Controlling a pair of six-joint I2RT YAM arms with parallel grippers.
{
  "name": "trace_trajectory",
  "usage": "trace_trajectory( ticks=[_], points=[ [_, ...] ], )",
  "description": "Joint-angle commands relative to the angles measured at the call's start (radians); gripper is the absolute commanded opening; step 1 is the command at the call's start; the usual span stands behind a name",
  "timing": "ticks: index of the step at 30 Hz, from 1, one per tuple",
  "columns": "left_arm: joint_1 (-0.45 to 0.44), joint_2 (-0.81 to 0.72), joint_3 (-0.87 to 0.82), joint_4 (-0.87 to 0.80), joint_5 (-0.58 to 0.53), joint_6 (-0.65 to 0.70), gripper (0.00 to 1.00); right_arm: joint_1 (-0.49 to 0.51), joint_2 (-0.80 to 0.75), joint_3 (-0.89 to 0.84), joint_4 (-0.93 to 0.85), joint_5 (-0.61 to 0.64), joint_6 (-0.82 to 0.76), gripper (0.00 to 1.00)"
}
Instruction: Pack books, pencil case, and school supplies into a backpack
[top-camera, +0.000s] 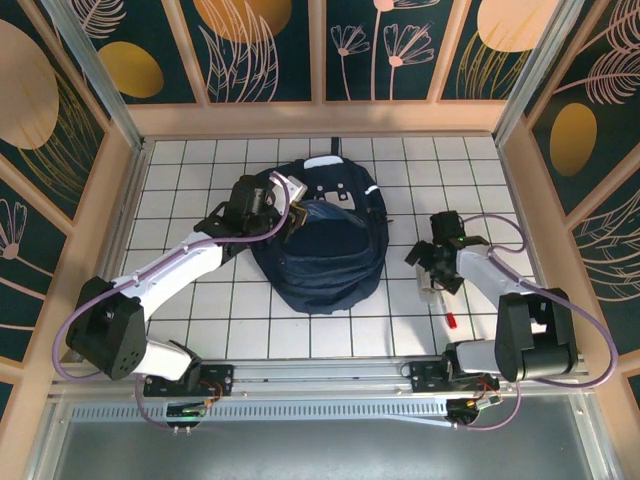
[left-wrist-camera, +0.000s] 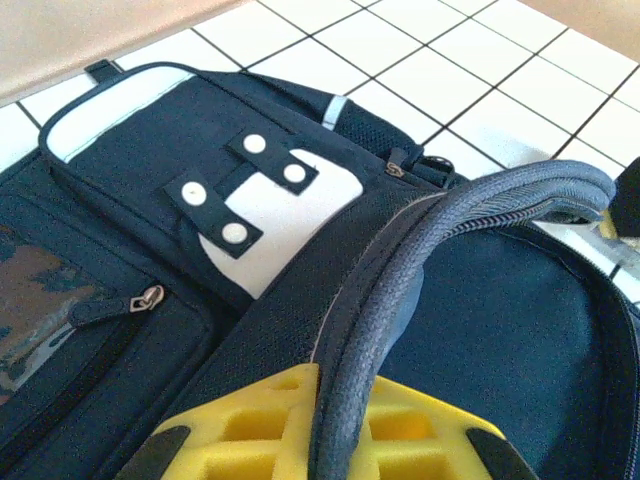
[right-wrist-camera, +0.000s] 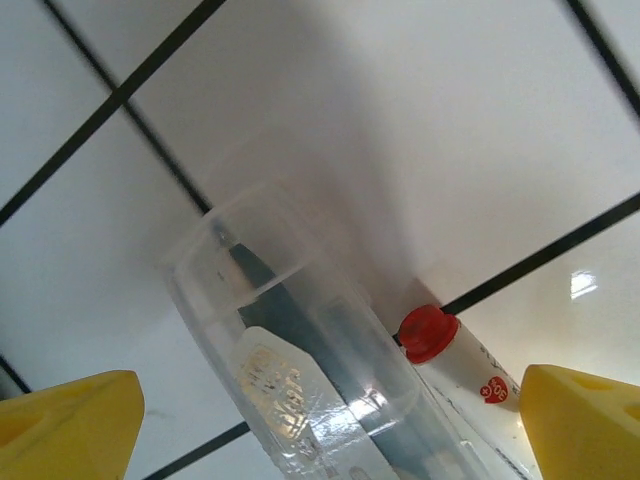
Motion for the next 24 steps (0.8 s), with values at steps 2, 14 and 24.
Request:
trace_trajectory(
  ticks=[2, 14, 24],
  points=[
    [0.006, -0.056, 0.002, 0.066, 0.029, -0.070, 0.00, 0.060, 0.059, 0.044, -0.019, 0.064, -0.044, 0.94],
    [0.006, -0.104, -0.069, 0.062, 0.016, -0.084, 0.00, 0.068, 0.070, 0.118, -0.083, 0.124, -0.084, 0.93],
    [0.006, -0.111, -0.083, 0.078, 0.026, -0.103, 0.00, 0.136, 0.000, 0.130, -0.129, 0.116, -0.122, 0.70]
  ],
)
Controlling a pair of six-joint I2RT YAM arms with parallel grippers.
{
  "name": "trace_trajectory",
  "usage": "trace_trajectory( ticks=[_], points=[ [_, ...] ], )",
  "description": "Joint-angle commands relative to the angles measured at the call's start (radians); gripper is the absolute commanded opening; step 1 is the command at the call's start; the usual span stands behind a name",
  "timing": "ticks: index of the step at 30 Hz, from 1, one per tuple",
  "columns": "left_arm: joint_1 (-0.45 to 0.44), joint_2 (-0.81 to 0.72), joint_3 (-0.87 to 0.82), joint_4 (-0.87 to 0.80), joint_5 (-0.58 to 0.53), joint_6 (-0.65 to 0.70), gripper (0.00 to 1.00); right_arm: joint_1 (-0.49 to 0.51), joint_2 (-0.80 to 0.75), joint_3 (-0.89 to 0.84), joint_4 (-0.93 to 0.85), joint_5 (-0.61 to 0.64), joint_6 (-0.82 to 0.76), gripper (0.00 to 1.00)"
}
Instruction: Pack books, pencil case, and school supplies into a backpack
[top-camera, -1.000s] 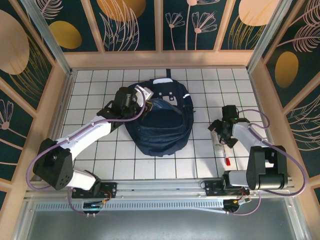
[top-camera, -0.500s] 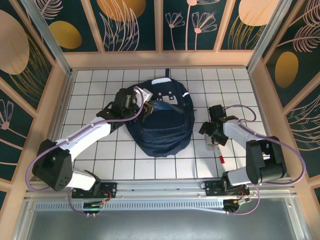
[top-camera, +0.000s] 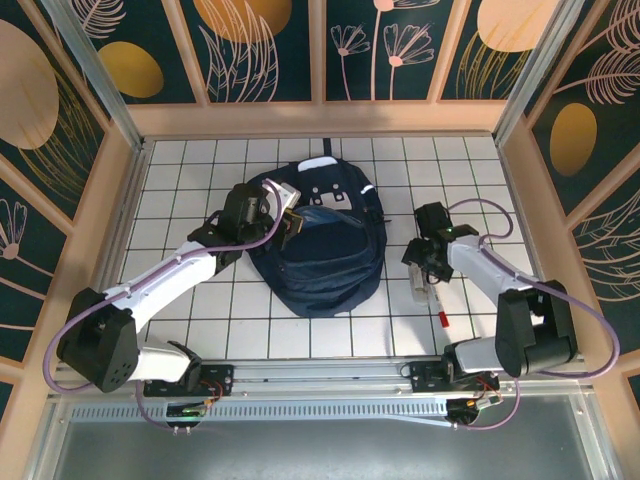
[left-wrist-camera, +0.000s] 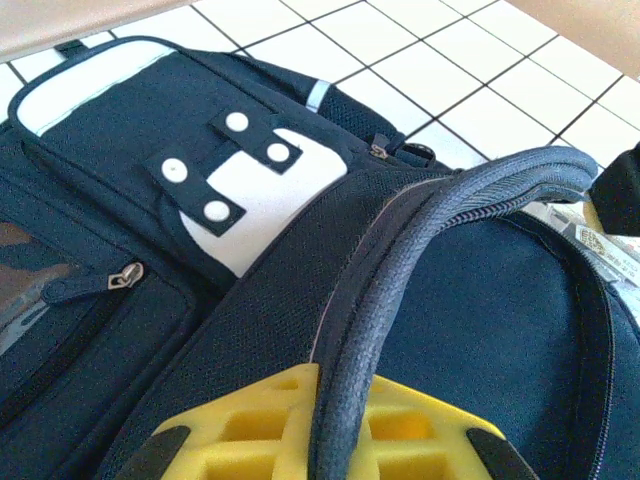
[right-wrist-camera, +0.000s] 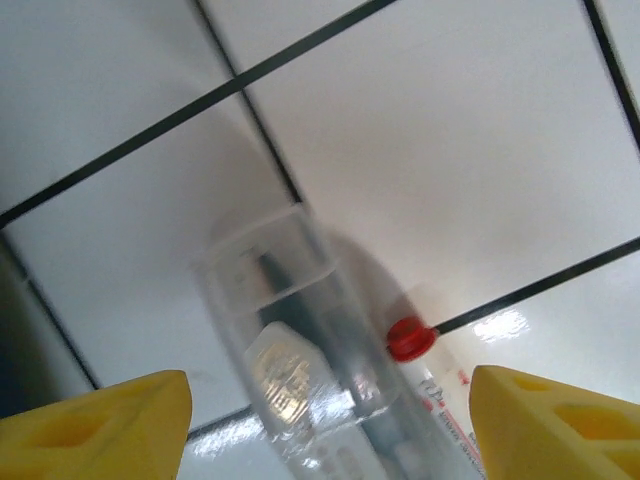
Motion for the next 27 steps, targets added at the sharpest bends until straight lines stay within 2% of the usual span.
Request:
trace_trajectory(
  ticks=[1, 4, 7, 13, 20, 27],
  points=[
    [0.007, -0.039, -0.004, 0.074, 0.022, -0.043, 0.00, 0.023, -0.003, 0.027, -0.025, 0.023, -0.062, 0.66],
    [0.006, -0.033, -0.009, 0.086, 0.034, -0.055, 0.00, 0.024, 0.052, 0.054, -0.003, 0.074, -0.129, 0.66],
    [0.007, -0.030, -0.007, 0.086, 0.044, -0.065, 0.00, 0.024, 0.118, 0.083, 0.023, 0.075, -0.223, 0.71],
    [0.006, -0.043, -0.010, 0.076, 0.037, -0.063, 0.00, 0.024, 0.216, 0.126, 0.024, -0.020, -0.321, 0.71],
    [0.007, -0.041, -0.015, 0.077, 0.043, -0.063, 0.00, 0.021, 0.262, 0.138, 0.013, -0.042, -0.330, 0.60],
    [0.007, -0.035, -0.012, 0.079, 0.044, -0.063, 0.00, 0.026, 0.270, 0.145, -0.013, -0.072, -0.289, 0.53]
  ],
)
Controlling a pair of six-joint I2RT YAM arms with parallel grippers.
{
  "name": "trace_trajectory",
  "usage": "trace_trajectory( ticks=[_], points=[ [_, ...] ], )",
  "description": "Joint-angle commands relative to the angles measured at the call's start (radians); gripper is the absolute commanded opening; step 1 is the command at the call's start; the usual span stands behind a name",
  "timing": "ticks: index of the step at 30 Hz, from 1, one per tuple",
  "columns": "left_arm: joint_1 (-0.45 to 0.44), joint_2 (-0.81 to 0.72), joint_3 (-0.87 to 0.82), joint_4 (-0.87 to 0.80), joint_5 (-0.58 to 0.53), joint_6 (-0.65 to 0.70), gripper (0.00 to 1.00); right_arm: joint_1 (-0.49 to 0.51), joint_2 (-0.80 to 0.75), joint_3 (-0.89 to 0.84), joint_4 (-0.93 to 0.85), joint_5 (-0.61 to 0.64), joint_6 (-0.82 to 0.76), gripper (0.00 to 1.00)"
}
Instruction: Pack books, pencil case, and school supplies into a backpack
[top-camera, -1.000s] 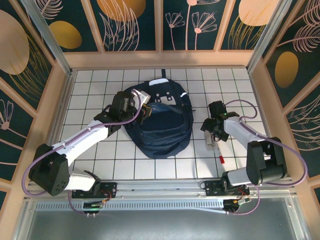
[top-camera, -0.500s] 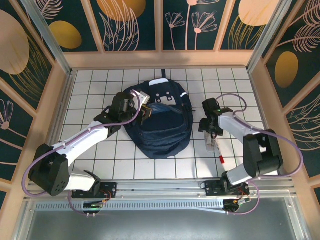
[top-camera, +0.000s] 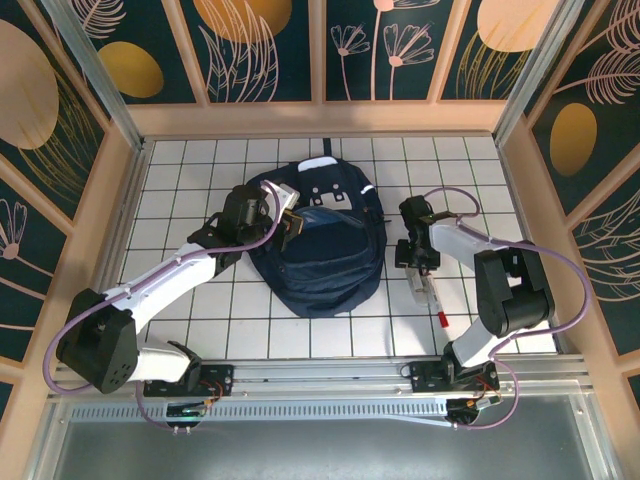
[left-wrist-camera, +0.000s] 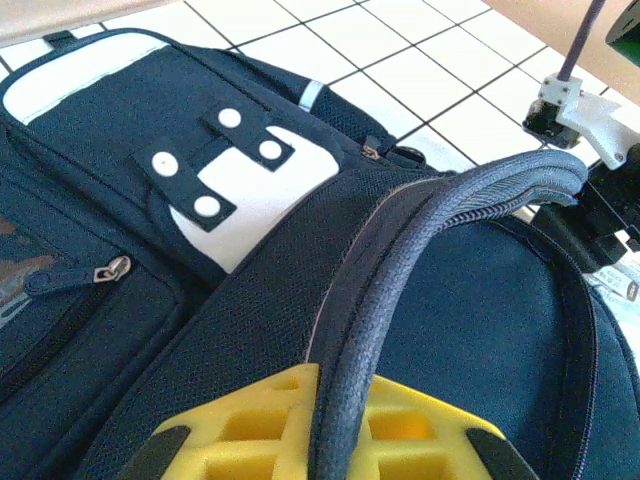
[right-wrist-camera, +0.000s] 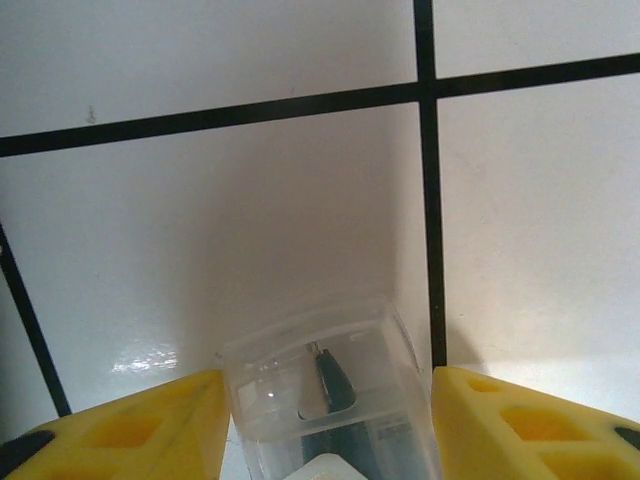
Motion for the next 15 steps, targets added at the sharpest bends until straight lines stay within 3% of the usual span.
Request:
trace_trajectory(
  ticks=[1, 15],
  points=[
    [0.006, -0.029, 0.006, 0.055, 0.026, -0.029, 0.00, 0.008, 0.013, 0.030, -0.040, -0.028, 0.017, 0.53],
    [0.006, -0.037, -0.003, 0.052, 0.024, -0.033, 0.00, 0.039, 0.017, 0.062, -0.100, -0.059, 0.124, 0.52]
  ],
)
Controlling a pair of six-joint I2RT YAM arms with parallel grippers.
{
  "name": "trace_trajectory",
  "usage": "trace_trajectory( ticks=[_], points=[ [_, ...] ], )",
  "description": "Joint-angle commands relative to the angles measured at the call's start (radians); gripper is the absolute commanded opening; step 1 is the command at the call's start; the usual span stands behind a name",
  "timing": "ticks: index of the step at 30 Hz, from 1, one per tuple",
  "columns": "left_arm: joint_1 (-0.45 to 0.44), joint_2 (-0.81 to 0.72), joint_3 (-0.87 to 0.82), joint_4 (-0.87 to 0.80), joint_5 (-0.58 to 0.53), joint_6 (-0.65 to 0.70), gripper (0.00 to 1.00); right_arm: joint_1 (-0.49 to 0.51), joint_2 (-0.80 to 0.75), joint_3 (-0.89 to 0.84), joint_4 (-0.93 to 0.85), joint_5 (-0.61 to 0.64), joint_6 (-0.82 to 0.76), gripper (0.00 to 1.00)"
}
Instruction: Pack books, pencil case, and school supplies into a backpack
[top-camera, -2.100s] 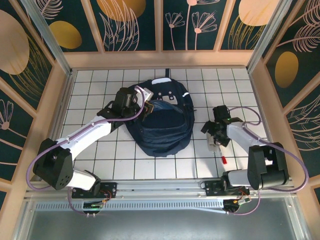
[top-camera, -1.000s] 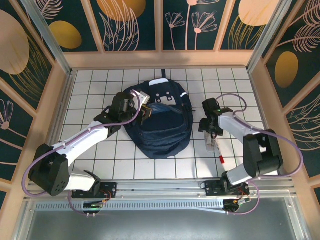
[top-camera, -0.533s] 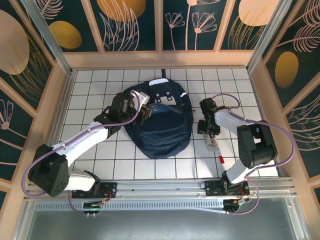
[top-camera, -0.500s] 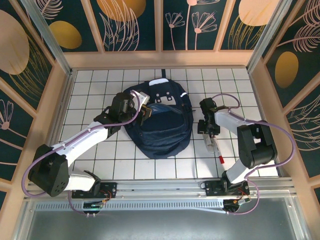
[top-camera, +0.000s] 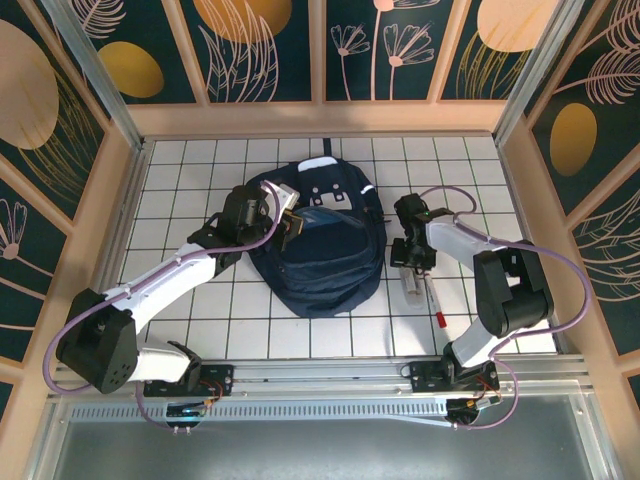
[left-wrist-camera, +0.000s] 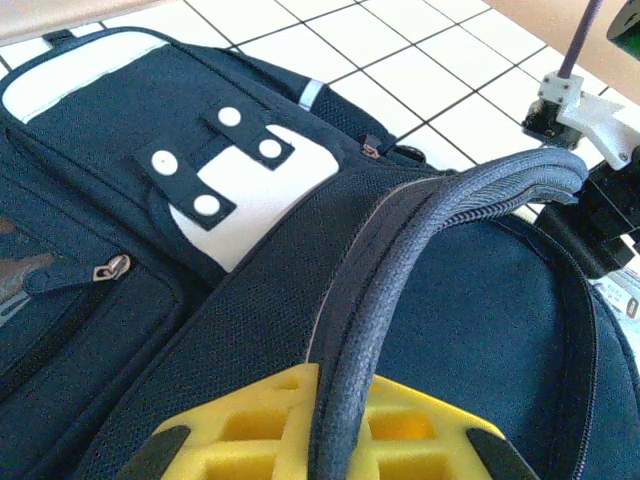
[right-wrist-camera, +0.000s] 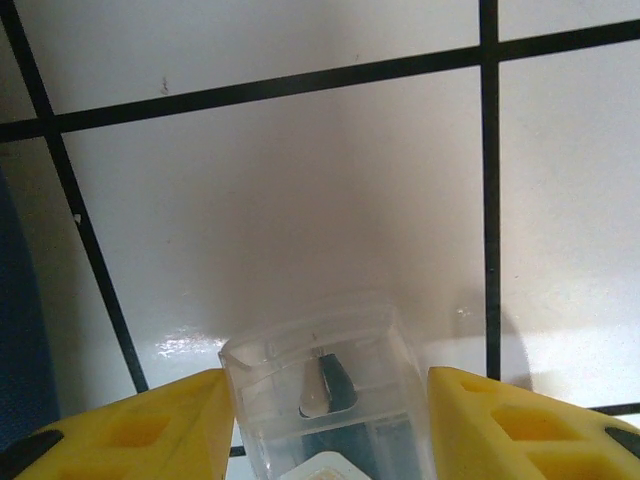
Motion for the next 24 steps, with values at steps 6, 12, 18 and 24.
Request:
trace_trajectory(
  ticks=[6, 12, 18, 24],
  points=[
    [0.005, -0.036, -0.002, 0.051, 0.027, -0.030, 0.00, 0.024, 0.025, 0.032, -0.095, -0.023, 0.124, 0.57],
    [0.005, -0.035, -0.005, 0.048, 0.030, -0.023, 0.00, 0.071, -0.001, 0.018, -0.157, -0.037, 0.151, 0.60],
    [0.005, -0.035, -0.010, 0.048, 0.032, -0.018, 0.00, 0.103, -0.029, -0.031, -0.176, 0.006, 0.160, 0.62],
    [0.006, -0.037, -0.016, 0.051, 0.034, -0.019, 0.00, 0.139, -0.041, -0.097, -0.141, 0.006, 0.184, 0.59]
  ],
)
